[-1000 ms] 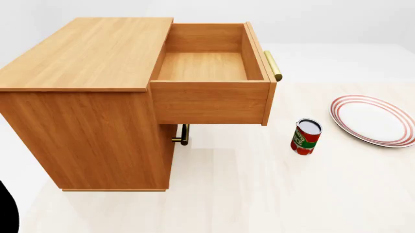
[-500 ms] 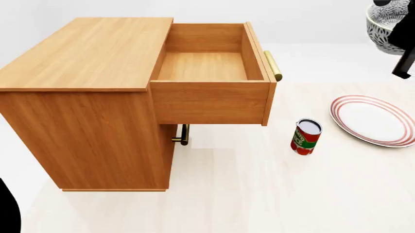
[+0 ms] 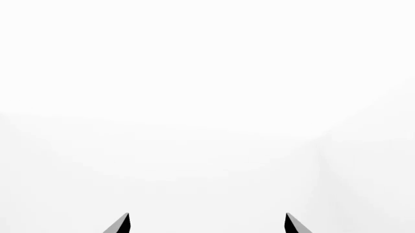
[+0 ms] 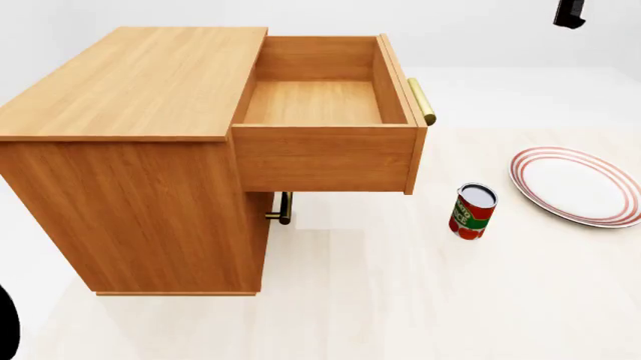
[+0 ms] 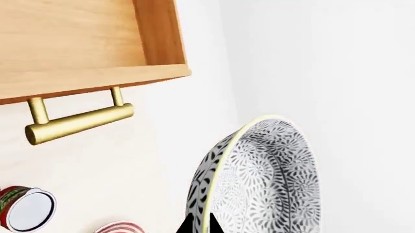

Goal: Put the bowl in the top drawer of the cabinet.

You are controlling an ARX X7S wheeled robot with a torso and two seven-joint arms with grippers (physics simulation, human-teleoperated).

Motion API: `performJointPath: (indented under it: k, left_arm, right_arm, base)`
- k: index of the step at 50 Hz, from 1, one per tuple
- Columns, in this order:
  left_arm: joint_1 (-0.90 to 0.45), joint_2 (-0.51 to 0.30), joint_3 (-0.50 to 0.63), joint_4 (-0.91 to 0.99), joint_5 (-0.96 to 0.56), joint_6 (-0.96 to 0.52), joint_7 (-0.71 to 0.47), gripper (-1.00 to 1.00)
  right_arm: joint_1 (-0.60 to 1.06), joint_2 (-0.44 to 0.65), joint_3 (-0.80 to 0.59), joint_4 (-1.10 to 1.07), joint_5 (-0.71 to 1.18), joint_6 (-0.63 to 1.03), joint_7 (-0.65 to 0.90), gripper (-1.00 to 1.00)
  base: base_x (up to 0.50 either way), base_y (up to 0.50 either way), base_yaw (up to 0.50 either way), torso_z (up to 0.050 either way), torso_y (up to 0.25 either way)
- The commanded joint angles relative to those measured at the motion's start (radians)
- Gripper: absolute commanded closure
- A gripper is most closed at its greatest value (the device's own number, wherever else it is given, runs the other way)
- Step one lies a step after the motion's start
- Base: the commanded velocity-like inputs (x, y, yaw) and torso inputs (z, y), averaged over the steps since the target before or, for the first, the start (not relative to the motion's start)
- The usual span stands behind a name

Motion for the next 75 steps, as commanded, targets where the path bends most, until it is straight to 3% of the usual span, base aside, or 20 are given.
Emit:
performJointPath:
  k: [1,12,40,53,75]
  left_arm:
    - [-0.096,-0.019,-0.039,0.039,-0.114,-0.115,-0.089,-1.00]
    - [-0.148,-0.046,-0.068,0.056,-0.180,-0.169,-0.136,-1.00]
    - [-0.176,-0.095,-0.138,0.090,-0.258,-0.183,-0.171,-1.00]
    - [-0.155,-0.117,-0.163,0.113,-0.258,-0.164,-0.158,-1.00]
    - [-0.144,-0.123,-0.168,0.123,-0.264,-0.150,-0.159,-1.00]
  right_arm:
    - [-0.022,-0.122,0.241,0.111,-0.143,-0.127,-0.052,1.00]
    - [-0.038,-0.189,0.386,0.111,-0.251,-0.165,-0.075,1.00]
    - [-0.063,-0.338,0.555,0.111,-0.279,-0.200,-0.122,1.00]
    - [-0.078,-0.351,0.462,0.111,-0.196,-0.180,-0.126,1.00]
    - [-0.086,-0.351,0.453,0.111,-0.203,-0.153,-0.149,1.00]
  base:
    - [0.00,0.00,0.00,0.000,0.000]
    - [0.00,0.00,0.00,0.000,0.000]
    - [0.00,0.00,0.00,0.000,0.000]
    - [0.00,0.00,0.00,0.000,0.000]
    - [0.00,0.00,0.00,0.000,-0.084]
